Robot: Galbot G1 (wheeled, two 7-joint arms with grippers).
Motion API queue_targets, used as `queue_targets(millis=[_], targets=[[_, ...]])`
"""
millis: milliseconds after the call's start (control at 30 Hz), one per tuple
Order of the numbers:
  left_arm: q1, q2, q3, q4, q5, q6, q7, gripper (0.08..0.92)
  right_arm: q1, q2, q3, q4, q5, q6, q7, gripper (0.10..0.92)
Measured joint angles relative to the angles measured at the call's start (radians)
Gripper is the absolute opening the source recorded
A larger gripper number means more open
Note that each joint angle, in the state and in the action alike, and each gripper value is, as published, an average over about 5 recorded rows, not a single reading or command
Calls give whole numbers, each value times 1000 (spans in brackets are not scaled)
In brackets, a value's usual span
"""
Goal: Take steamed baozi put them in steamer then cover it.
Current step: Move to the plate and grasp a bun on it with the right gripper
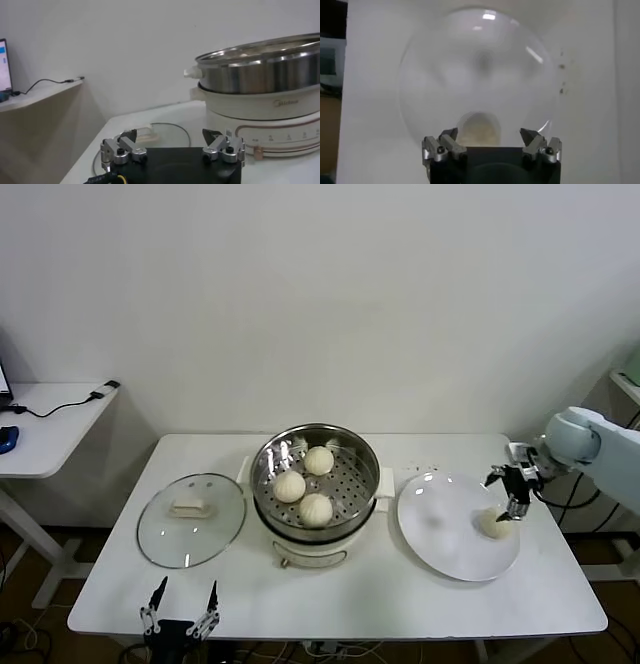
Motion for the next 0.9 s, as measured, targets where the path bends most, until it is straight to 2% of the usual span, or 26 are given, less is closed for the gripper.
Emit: queue_targets(millis=[500, 900], targets=[[-3, -2, -3, 15, 2, 0, 0, 823, -140, 97, 135, -176, -139, 6, -21, 823], [-5, -2, -10, 19, 4, 0, 0, 823, -156, 174, 149, -233, -171, 13, -32, 807]])
